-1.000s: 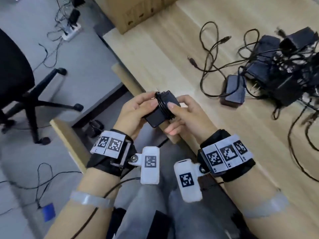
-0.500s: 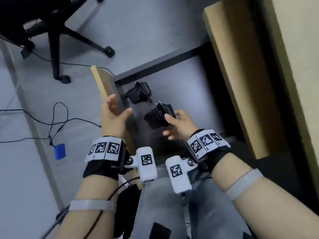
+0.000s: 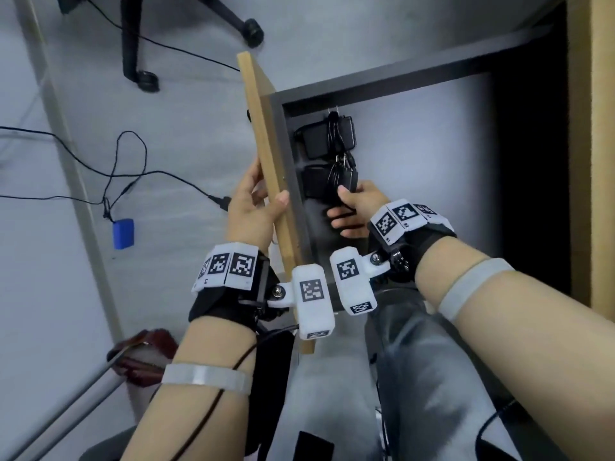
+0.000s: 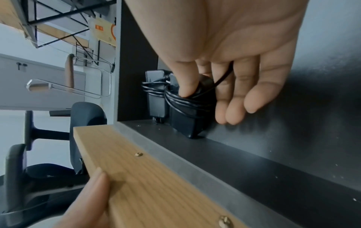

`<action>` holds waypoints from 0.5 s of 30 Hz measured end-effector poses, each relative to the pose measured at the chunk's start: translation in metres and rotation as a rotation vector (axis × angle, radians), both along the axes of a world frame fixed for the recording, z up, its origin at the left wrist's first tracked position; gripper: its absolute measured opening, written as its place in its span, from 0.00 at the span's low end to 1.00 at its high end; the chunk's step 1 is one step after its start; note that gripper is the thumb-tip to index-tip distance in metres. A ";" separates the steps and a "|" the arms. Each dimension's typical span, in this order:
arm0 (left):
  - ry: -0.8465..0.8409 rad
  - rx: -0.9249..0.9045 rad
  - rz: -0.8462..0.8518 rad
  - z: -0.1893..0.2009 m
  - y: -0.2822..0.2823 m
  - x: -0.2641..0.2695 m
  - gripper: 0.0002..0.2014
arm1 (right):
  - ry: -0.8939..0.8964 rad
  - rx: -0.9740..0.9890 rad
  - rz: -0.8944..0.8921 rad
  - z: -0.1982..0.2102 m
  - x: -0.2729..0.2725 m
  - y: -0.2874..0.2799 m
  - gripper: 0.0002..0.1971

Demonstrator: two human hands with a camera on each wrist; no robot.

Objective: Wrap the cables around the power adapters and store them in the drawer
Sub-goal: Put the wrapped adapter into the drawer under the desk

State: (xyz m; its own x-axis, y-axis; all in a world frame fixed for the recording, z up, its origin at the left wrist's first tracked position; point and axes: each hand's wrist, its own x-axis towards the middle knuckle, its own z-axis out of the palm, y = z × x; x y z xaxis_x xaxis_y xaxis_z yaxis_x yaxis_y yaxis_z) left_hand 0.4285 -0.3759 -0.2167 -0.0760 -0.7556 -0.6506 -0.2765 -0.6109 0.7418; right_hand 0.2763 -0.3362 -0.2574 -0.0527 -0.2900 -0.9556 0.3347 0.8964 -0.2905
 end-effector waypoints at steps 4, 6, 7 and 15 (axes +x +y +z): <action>0.034 0.030 0.023 -0.001 0.000 0.000 0.37 | 0.017 0.028 0.039 -0.005 -0.002 -0.005 0.09; 0.030 0.026 0.021 -0.002 0.000 0.001 0.37 | 0.023 0.041 0.041 -0.005 -0.002 -0.006 0.10; 0.024 0.024 0.019 -0.002 0.000 0.002 0.37 | 0.027 0.042 0.037 -0.005 -0.002 -0.006 0.11; -0.244 0.007 0.008 0.027 -0.004 -0.022 0.35 | 0.019 0.021 -0.166 0.040 -0.030 0.004 0.22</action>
